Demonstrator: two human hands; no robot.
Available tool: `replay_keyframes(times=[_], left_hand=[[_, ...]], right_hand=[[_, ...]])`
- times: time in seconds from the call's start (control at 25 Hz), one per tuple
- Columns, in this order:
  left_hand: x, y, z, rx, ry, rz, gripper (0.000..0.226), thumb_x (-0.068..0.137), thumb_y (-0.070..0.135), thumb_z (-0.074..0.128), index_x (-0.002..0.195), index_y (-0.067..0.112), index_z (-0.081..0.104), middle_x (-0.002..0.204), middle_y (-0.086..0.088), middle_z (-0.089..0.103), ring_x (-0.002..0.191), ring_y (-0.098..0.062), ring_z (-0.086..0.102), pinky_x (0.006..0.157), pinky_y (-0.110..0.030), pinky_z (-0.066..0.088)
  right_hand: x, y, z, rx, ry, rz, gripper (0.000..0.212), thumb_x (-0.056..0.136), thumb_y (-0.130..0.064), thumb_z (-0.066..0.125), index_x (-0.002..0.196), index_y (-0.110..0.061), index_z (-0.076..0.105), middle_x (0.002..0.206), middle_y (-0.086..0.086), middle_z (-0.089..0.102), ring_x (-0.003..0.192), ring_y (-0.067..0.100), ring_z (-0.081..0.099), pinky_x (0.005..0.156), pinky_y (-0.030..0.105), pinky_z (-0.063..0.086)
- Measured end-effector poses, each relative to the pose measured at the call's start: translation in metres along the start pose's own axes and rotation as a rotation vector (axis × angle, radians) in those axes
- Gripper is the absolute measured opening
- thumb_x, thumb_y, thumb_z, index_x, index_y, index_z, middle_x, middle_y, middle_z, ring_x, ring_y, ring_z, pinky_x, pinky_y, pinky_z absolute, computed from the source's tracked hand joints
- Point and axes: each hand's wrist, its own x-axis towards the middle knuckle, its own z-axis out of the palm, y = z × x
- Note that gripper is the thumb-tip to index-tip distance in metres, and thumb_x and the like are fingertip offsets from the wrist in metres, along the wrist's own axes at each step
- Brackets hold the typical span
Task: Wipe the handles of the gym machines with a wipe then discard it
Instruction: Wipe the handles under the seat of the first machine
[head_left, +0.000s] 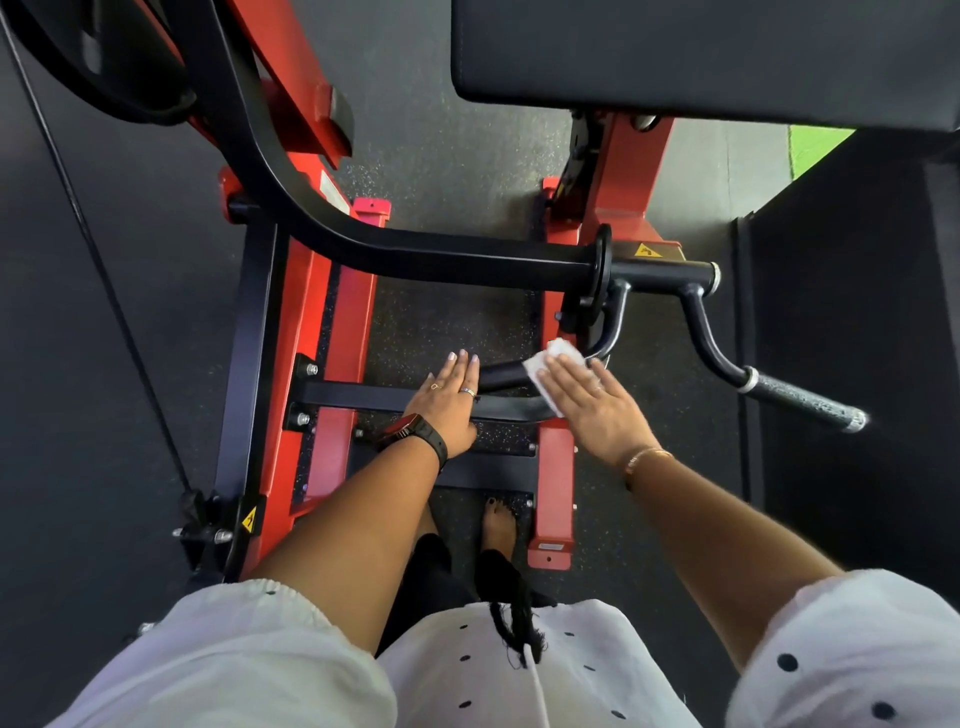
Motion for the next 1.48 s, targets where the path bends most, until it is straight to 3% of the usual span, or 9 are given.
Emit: replay_keyframes(times=[0.16, 0.36, 0.52, 0.76, 0.88, 1.0, 1.2, 1.32, 1.48], left_hand=[[0.001, 0.0, -0.001, -0.003, -0.021, -0.007, 0.093, 0.09, 0.027, 0.055, 0.15, 0.01, -0.015, 0.159, -0.011, -0.015, 0.147, -0.023, -0.012, 0.119, -0.038, 0.006], [0.002, 0.002, 0.002, -0.022, -0.004, -0.04, 0.097, 0.087, 0.02, 0.059, 0.15, 0.01, -0.015, 0.159, -0.01, -0.016, 0.147, -0.022, -0.013, 0.12, -0.036, 0.009], [0.0, 0.002, 0.004, -0.04, 0.009, -0.039, 0.101, 0.085, 0.017, 0.061, 0.149, 0.01, -0.016, 0.159, -0.01, -0.016, 0.147, -0.023, -0.013, 0.12, -0.036, 0.011], [-0.001, 0.005, 0.001, -0.036, -0.001, -0.05, 0.1, 0.086, 0.022, 0.061, 0.149, 0.01, -0.015, 0.159, -0.011, -0.016, 0.147, -0.024, -0.012, 0.119, -0.038, 0.011], [-0.003, 0.007, -0.001, -0.076, -0.025, -0.06, 0.095, 0.088, 0.025, 0.059, 0.15, 0.009, -0.011, 0.159, -0.011, -0.014, 0.147, -0.024, -0.012, 0.119, -0.039, 0.011], [0.001, 0.013, -0.012, -0.486, -0.013, -0.143, 0.072, 0.096, 0.024, 0.048, 0.152, 0.006, 0.006, 0.16, -0.011, 0.0, 0.147, -0.024, -0.007, 0.118, -0.034, 0.007], [0.003, 0.002, -0.03, -1.343, -0.045, -0.387, 0.057, 0.104, 0.039, 0.025, 0.153, 0.013, 0.011, 0.16, -0.007, 0.007, 0.147, -0.021, 0.008, 0.119, -0.036, 0.009], [-0.005, -0.013, -0.027, -2.073, 0.138, -0.552, 0.064, 0.101, 0.048, 0.028, 0.152, 0.012, 0.013, 0.159, -0.009, 0.014, 0.146, -0.023, 0.018, 0.118, -0.039, 0.014], [-0.016, -0.028, -0.017, -2.302, 0.168, -0.623, 0.072, 0.097, 0.06, 0.028, 0.15, 0.011, 0.021, 0.154, -0.019, 0.027, 0.118, -0.024, 0.057, 0.106, -0.036, 0.039]], right_hand=[[0.008, 0.007, 0.0, 0.052, 0.029, 0.125, 0.068, 0.089, -0.007, 0.025, 0.147, -0.013, -0.009, 0.159, 0.007, 0.005, 0.146, 0.021, 0.0, 0.118, 0.044, -0.001], [0.038, -0.029, 0.0, -0.182, -0.038, -0.418, 0.057, 0.097, -0.021, 0.018, 0.149, -0.014, -0.003, 0.157, 0.003, -0.004, 0.146, 0.023, -0.004, 0.115, 0.048, -0.004], [0.014, 0.017, 0.008, -0.289, -0.062, -0.46, 0.06, 0.097, -0.019, 0.021, 0.15, -0.014, -0.006, 0.157, 0.0, -0.008, 0.144, 0.018, -0.011, 0.114, 0.048, -0.01], [-0.007, 0.048, -0.006, 0.05, -0.056, -0.024, 0.062, 0.093, -0.011, 0.036, 0.151, -0.017, 0.013, 0.156, 0.004, 0.021, 0.144, 0.022, 0.02, 0.118, 0.041, 0.013], [0.035, 0.025, -0.021, 0.352, -0.104, 0.235, 0.044, 0.09, -0.024, 0.045, 0.133, -0.021, 0.05, 0.132, 0.006, 0.055, 0.127, 0.025, 0.045, 0.115, 0.04, 0.014], [0.085, 0.015, -0.037, 0.49, -0.386, 0.346, 0.033, 0.091, -0.033, 0.033, 0.1, -0.019, 0.061, 0.11, 0.008, 0.064, 0.109, 0.029, 0.056, 0.104, 0.043, 0.023], [0.137, -0.021, -0.051, 0.551, -0.672, 0.351, 0.047, 0.095, -0.039, 0.031, 0.118, -0.009, 0.059, 0.128, 0.015, 0.056, 0.117, 0.034, 0.052, 0.098, 0.043, 0.036], [0.148, -0.063, -0.055, 0.599, -0.632, 0.311, 0.044, 0.095, -0.037, 0.033, 0.118, -0.009, 0.058, 0.126, 0.016, 0.058, 0.113, 0.033, 0.055, 0.091, 0.039, 0.041], [0.134, -0.098, -0.051, 0.419, -0.301, 0.044, 0.036, 0.098, -0.034, 0.033, 0.117, -0.011, 0.054, 0.119, 0.011, 0.059, 0.11, 0.03, 0.055, 0.088, 0.039, 0.041]])
